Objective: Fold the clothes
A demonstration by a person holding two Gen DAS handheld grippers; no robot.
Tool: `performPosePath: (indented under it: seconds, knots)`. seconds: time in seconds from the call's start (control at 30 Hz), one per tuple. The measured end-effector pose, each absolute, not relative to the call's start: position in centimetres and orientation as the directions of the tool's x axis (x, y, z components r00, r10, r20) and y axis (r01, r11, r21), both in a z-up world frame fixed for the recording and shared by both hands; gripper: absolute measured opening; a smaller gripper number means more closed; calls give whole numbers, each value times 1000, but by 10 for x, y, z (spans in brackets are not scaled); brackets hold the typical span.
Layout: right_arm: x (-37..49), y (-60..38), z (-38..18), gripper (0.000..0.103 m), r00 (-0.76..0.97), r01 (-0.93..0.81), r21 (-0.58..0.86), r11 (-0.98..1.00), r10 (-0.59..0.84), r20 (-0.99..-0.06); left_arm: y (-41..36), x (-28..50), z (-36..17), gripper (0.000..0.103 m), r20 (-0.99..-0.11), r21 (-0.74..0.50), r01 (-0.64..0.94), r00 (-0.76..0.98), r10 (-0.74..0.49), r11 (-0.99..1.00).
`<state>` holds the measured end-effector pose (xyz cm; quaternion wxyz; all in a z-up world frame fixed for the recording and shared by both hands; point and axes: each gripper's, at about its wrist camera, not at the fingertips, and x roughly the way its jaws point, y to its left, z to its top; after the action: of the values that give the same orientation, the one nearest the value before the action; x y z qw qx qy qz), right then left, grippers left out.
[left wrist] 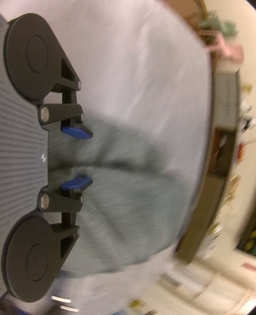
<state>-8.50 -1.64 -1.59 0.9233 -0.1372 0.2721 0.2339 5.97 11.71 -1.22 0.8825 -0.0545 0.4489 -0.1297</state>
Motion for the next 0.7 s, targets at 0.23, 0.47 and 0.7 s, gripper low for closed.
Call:
performPosePath:
  seconds: [0.23, 0.47, 0.7]
  knots:
    - [-63, -123, 12, 56, 825, -195, -127, 972, 93, -557, 73, 25, 22, 31, -642, -347, 420, 546, -539, 839]
    - [-94, -45, 31, 84, 782, -517, -214, 829, 357, -511, 114, 47, 3, 29, -683, -388, 281, 552, -478, 878]
    - [-63, -20, -17, 5, 734, -520, -322, 791, 221, -642, 124, 55, -18, 28, -698, -401, 223, 553, -454, 888]
